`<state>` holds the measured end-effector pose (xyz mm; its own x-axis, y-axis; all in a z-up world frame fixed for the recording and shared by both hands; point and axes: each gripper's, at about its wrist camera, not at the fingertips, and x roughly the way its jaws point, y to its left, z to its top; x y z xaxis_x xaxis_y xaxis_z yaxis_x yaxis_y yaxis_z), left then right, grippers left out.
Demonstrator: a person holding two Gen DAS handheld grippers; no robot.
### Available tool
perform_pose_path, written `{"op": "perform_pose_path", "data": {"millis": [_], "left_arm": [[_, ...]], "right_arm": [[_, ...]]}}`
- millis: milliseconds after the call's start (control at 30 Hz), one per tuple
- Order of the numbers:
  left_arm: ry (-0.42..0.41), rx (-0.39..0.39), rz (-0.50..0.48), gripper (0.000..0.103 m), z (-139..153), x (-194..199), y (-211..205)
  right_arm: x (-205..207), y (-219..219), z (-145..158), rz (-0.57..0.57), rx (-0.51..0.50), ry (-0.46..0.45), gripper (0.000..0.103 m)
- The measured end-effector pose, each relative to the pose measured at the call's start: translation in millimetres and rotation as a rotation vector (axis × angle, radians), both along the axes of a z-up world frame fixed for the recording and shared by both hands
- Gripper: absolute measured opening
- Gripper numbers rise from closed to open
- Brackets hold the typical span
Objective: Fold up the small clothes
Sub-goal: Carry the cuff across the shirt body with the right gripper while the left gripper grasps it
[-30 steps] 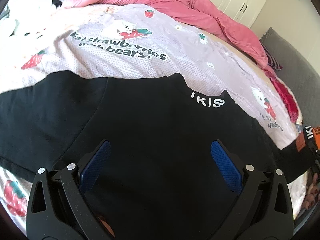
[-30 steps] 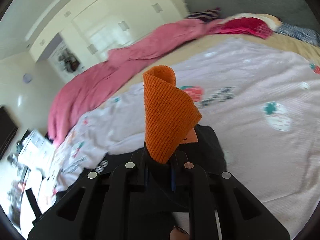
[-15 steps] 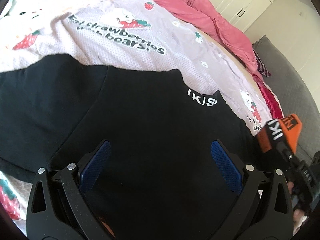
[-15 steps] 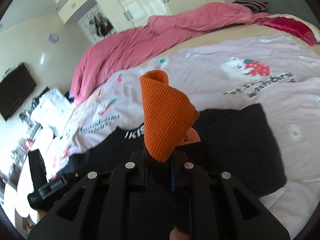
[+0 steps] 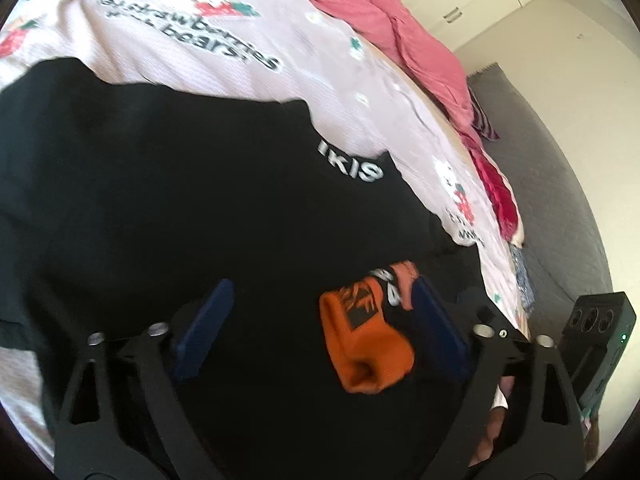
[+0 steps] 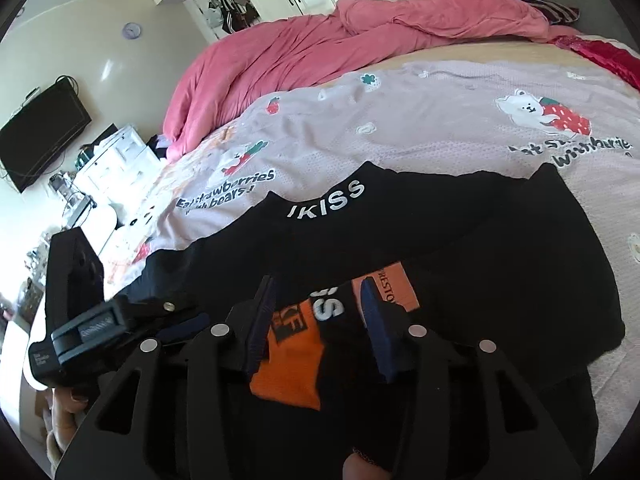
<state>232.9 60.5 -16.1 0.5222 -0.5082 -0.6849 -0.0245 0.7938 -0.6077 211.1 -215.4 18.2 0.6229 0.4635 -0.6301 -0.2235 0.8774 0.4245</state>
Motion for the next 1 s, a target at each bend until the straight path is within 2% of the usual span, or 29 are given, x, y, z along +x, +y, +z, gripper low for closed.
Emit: {"op": "perform_pose_path", "data": {"millis": [133,167,267,400,567,600,667,800,933,1000], "left_arm": [[0.026,-0.007,-0.053,0.058,-6.6,0.3,-14.3],[0.035,-0.020,-0.072,0.051,-9.0,0.1,-18.1],[0.051,-0.062,-0.110,0.041,-14.9,-0.7,-26.5],[0.077,-0.089,-0.154,0.041,-22.3,0.1,-44.2],[0.048,-0.008,-0.132,0.041,-21.6,-2.0,-64.6],[0.036,0.010,-0.126,0.038,-20.2,-2.8,-68.0],[0.004,0.069,-0.117,0.003,-18.0,-5.0,-74.6],[-0.037,0.132,-0.115,0.000,-12.2,-7.6,-74.5],[-0.117,0.150,-0.075,0.000,13.4,-15.2,-55.8],[-0.162,0.192,-0.040,0.000,25.7,-20.7,-45.8]], "right_arm": [[-2.7,-17.3,2.5,-0.050,0.016,0.007,0.044],[-4.6,-21.8,3.6,-0.063,0.012,0.003,0.044],[-8.2,-36.4,6.3,-0.094,0.018,0.000,0.047],[-13.2,-51.4,8.4,-0.125,0.028,-0.003,0.049],[-18.9,-67.4,7.4,-0.150,0.027,0.004,0.049],[-20.6,-70.6,6.3,-0.155,0.026,0.008,0.049],[-23.0,-75.0,4.5,-0.164,0.026,0.012,0.049],[-27.6,-83.7,0.6,-0.183,0.033,0.025,0.049],[-29.5,-89.7,-1.7,-0.197,0.033,0.034,0.049],[-29.4,-91.5,-2.6,-0.201,0.032,0.037,0.049]]}}
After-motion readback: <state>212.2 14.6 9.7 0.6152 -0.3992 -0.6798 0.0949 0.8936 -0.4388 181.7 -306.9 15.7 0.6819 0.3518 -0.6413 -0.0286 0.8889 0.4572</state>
